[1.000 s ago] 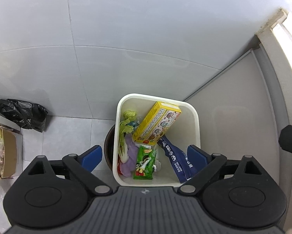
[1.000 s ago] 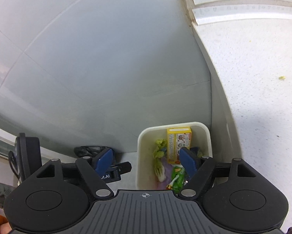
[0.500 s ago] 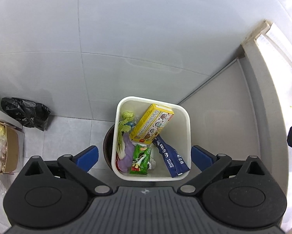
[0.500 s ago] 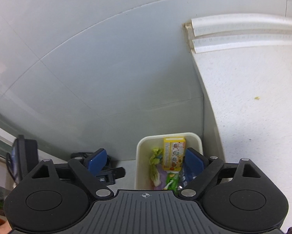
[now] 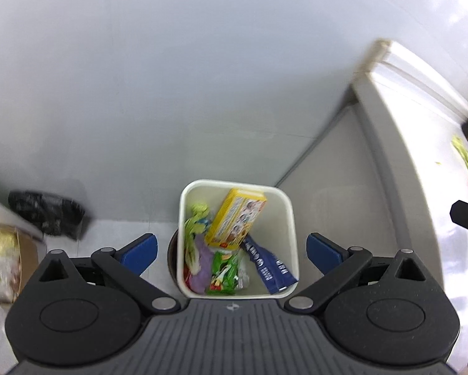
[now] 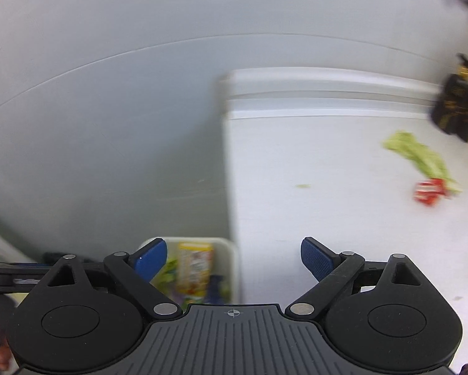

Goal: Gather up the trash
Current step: 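Move both open tools back to the counter toward the lettuce and red wrapper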

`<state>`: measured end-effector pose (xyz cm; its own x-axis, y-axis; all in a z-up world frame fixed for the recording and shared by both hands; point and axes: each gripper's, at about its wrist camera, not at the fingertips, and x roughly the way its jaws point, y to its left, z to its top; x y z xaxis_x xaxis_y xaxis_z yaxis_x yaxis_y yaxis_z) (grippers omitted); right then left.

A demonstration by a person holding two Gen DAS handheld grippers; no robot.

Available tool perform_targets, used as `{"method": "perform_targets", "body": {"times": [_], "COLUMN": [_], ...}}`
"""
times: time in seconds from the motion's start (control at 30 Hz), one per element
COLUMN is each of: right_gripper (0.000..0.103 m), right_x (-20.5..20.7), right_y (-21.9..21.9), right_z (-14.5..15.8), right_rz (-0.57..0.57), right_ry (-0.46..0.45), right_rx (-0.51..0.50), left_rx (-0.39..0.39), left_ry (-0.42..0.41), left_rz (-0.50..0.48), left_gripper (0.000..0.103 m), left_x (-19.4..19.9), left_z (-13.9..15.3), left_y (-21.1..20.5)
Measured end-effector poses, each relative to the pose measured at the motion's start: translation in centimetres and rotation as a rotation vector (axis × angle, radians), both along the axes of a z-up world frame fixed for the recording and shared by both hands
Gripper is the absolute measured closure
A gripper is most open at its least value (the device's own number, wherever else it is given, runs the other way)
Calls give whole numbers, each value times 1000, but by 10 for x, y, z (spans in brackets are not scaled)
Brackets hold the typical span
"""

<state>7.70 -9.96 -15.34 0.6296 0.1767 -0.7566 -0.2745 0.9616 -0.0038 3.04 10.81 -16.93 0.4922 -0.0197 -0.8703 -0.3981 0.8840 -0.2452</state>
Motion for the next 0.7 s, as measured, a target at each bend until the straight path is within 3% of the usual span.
{"method": "perform_targets", "body": {"times": [0.43,0.7], "right_gripper": [8,8], "right_x": [6,24], "right_y": [-123,-146], "right_z": [-8,-9], "right_rz": [-293,-312], "right_ry": [-94,-129], "right_rx": [-24,-26], "left_rx": [30,64], "left_ry": [-62,-128], "left_rz": [-239,-417], "left_gripper": [1,1], "left_x": [53,117], "left_z": [30,55], "left_y": [-64,-121]}}
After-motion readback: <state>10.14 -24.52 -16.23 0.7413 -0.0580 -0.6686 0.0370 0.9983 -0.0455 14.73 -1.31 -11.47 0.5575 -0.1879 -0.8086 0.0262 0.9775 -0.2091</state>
